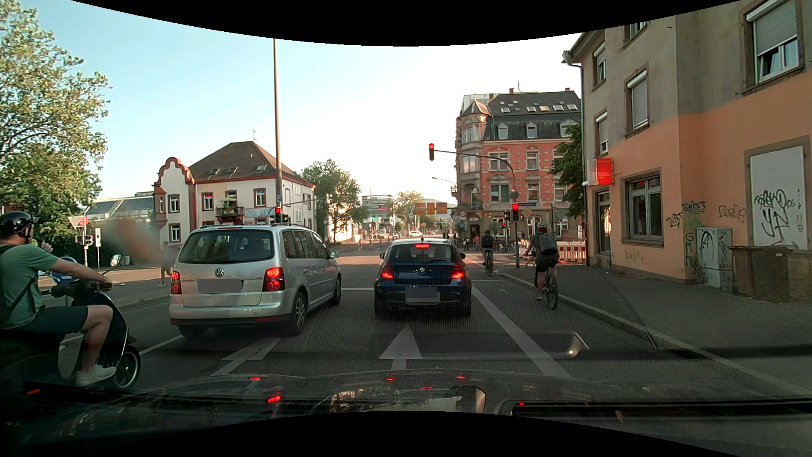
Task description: Follow the waypoints while adhering to traffic rules and regulations
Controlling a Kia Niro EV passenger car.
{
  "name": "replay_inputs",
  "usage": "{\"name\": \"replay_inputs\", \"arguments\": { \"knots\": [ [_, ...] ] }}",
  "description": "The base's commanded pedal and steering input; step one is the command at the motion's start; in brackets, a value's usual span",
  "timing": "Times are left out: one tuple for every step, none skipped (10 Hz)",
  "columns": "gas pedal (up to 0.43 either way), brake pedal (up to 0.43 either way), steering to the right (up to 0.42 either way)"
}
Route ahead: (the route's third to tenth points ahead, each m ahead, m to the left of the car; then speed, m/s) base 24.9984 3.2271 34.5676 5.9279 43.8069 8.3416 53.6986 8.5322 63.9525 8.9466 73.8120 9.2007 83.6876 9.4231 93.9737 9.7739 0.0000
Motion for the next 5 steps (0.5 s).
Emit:
{"name": "replay_inputs", "arguments": {
  "knots": [
    [0.000, 0.232, -0.017],
    [0.000, 0.232, -0.017],
    [0.000, 0.232, -0.017],
    [0.000, 0.232, -0.017],
    [0.000, 0.232, -0.017]
  ]
}}
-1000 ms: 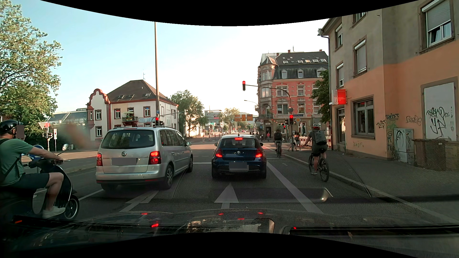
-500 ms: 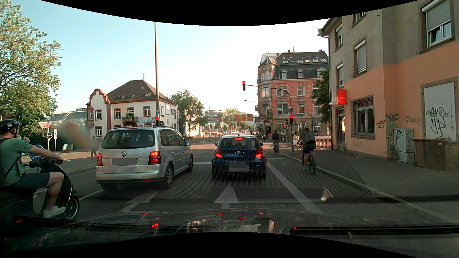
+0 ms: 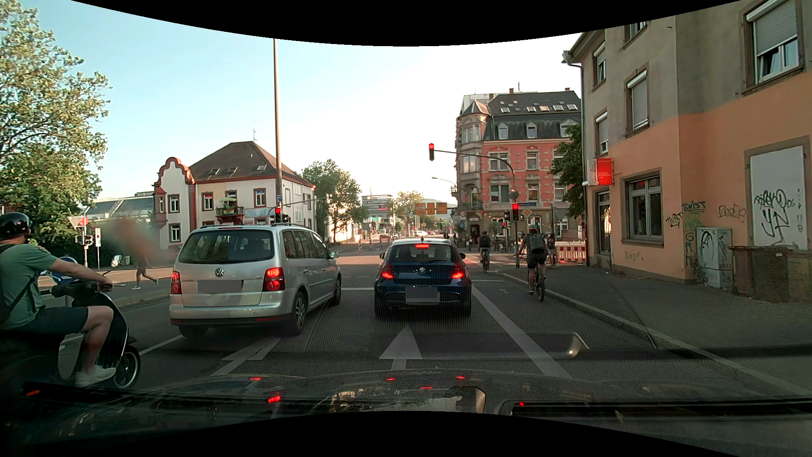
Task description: Follow the waypoints while adhering to traffic rules and regulations
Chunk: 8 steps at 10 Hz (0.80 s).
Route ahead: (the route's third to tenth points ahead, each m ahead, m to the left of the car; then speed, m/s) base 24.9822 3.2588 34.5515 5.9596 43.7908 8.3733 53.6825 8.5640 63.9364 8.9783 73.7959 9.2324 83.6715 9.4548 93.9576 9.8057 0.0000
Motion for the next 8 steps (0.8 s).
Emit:
{"name": "replay_inputs", "arguments": {
  "knots": [
    [0.000, 0.232, -0.017],
    [0.000, 0.232, -0.017],
    [0.000, 0.232, -0.017],
    [0.000, 0.232, -0.017],
    [0.000, 0.232, -0.017],
    [0.000, 0.232, -0.017],
    [0.000, 0.232, -0.017],
    [0.000, 0.232, -0.017]
  ]
}}
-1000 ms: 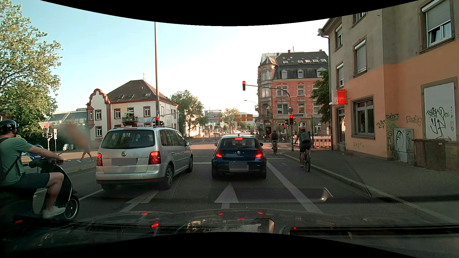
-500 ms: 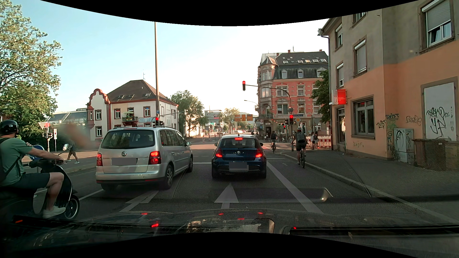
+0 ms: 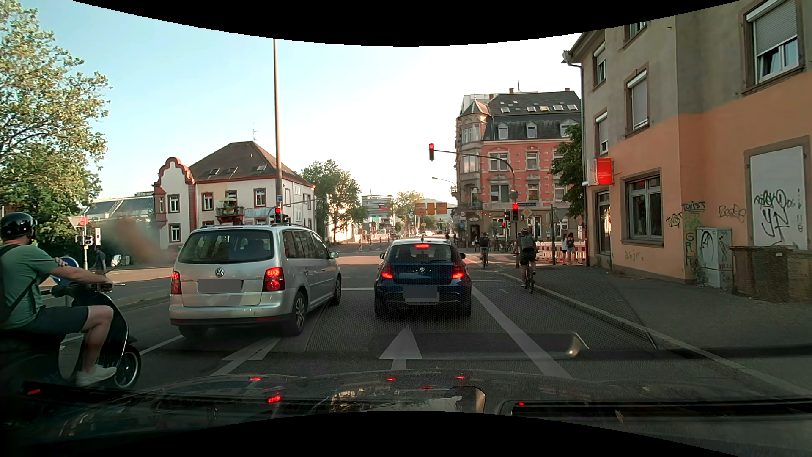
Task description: Follow the waypoints while adhering to traffic rules and regulations
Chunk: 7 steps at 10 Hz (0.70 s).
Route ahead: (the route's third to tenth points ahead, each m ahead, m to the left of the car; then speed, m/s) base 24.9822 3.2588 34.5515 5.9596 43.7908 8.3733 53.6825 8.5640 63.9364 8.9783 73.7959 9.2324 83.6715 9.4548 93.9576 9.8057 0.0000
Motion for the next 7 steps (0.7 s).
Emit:
{"name": "replay_inputs", "arguments": {
  "knots": [
    [0.000, 0.232, -0.017],
    [0.000, 0.232, -0.017],
    [0.000, 0.232, -0.017],
    [0.000, 0.232, -0.017],
    [0.000, 0.232, -0.017],
    [0.000, 0.232, -0.017],
    [0.000, 0.232, -0.017]
  ]
}}
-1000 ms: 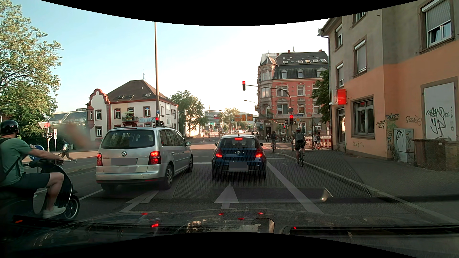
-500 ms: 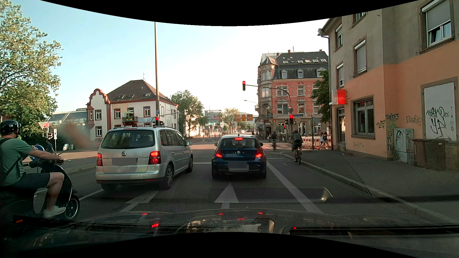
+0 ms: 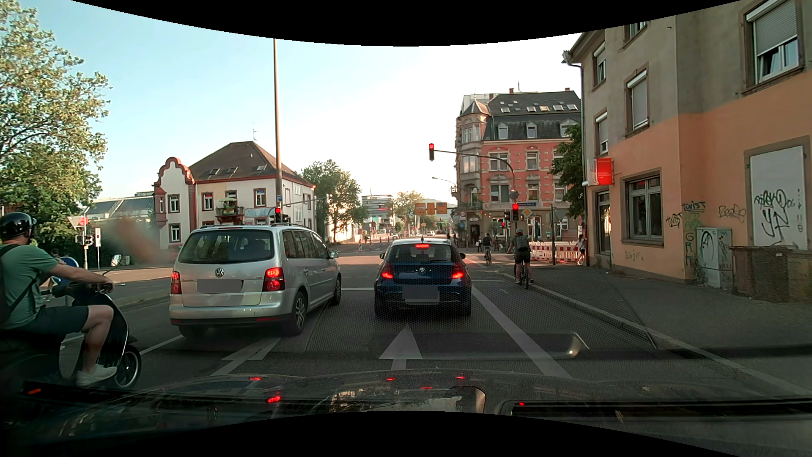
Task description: Follow the waypoints while adhering to traffic rules and regulations
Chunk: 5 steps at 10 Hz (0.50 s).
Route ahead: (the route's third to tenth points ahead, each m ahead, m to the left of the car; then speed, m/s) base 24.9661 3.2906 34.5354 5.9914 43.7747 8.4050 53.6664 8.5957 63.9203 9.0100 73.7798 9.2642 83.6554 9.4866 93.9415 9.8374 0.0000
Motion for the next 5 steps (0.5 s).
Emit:
{"name": "replay_inputs", "arguments": {
  "knots": [
    [0.000, 0.232, -0.017],
    [0.000, 0.232, -0.017],
    [0.000, 0.232, -0.017],
    [0.000, 0.232, -0.017],
    [0.000, 0.232, -0.017]
  ]
}}
